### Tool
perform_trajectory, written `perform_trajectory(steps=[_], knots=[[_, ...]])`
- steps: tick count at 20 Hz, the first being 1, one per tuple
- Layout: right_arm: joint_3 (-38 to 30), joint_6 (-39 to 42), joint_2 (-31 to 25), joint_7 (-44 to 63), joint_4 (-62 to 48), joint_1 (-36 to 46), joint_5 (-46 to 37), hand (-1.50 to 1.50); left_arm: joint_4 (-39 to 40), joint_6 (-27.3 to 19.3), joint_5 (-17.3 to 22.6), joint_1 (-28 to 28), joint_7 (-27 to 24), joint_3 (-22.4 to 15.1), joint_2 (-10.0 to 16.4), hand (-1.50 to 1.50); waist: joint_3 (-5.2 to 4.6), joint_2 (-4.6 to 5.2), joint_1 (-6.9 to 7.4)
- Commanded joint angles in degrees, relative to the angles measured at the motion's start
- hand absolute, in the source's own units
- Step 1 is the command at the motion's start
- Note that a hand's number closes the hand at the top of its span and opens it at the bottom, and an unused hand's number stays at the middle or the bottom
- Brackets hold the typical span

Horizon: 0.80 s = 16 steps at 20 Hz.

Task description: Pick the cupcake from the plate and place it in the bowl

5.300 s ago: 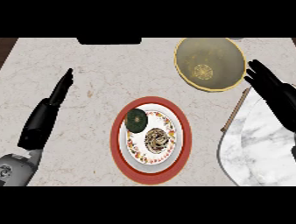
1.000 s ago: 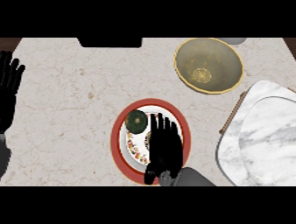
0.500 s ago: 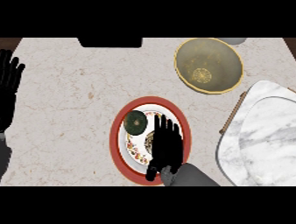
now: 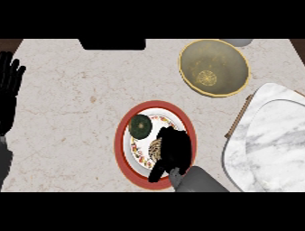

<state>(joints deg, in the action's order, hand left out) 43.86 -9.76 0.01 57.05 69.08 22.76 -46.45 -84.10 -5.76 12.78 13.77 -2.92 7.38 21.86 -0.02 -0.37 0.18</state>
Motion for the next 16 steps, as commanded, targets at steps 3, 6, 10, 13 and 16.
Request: perform_trajectory(steps=[3, 6, 10, 13, 16], knots=[[2.8, -1.5, 0.0, 4.2, 0.3, 1.8, -2.6, 1.50, 4.1, 1.2, -1.2, 2.1, -1.7, 1.4, -1.4, 0.00, 0.02, 0.40, -0.02], [-7.1, 4.5, -19.3, -18.1, 1.7, 0.2, 5.7, 1.50, 1.1, 1.6, 0.3, 0.4, 0.1, 2.3, 0.7, 0.00, 0.09, 0.73, -0.68], [-9.6, 7.8, -31.1, -27.6, -2.0, 1.0, 7.0, 1.50, -0.2, 0.0, -0.5, 0.3, 0.0, 1.8, -0.2, 0.00, 0.45, 1.87, -1.22], [-13.1, 9.4, -39.4, -37.7, -4.4, 2.0, 10.0, 1.50, -0.5, 0.2, -0.3, 0.3, -0.2, 1.7, -0.5, 0.00, 0.58, 2.21, -0.79], [-17.3, 10.5, -46.9, -48.7, -7.0, 3.4, 13.4, 1.50, -0.8, 0.8, 0.2, 0.1, -0.4, 1.7, -0.6, 0.00, 0.63, 2.02, -0.37]])
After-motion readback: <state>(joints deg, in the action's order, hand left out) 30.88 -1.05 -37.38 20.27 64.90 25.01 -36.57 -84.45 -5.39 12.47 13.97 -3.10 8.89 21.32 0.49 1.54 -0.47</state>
